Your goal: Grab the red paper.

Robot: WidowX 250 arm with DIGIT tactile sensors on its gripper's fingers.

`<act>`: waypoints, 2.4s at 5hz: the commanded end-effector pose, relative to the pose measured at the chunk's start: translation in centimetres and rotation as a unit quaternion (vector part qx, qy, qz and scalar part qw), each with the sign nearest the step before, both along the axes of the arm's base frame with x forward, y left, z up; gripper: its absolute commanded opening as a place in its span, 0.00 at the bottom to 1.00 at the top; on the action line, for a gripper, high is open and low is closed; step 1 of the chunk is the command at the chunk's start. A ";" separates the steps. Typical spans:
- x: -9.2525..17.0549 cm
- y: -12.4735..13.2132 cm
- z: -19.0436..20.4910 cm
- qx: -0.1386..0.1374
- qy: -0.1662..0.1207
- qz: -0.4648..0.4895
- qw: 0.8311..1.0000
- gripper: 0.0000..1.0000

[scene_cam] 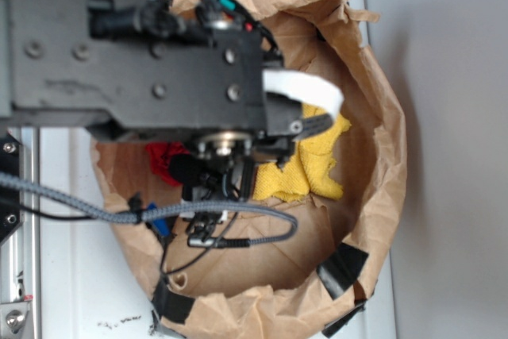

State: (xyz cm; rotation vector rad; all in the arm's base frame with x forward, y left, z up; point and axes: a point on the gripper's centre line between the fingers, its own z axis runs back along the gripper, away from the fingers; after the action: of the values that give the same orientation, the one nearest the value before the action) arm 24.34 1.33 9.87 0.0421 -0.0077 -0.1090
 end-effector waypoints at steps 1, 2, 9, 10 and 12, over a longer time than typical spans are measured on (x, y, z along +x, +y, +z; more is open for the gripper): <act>1.2 0.1 -3.3 0.021 0.002 -0.035 0.999 1.00; 0.4 1.2 -3.6 -0.009 0.023 -0.073 0.997 1.00; -2.8 -2.0 0.6 -0.057 0.029 -0.050 0.997 0.00; -1.2 -1.3 2.2 -0.080 0.030 -0.040 0.995 0.00; 0.2 -0.8 2.6 -0.081 0.028 -0.029 0.996 0.00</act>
State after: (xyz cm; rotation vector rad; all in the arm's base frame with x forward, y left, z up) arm 23.90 -0.11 11.28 -0.1286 0.0845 -0.1738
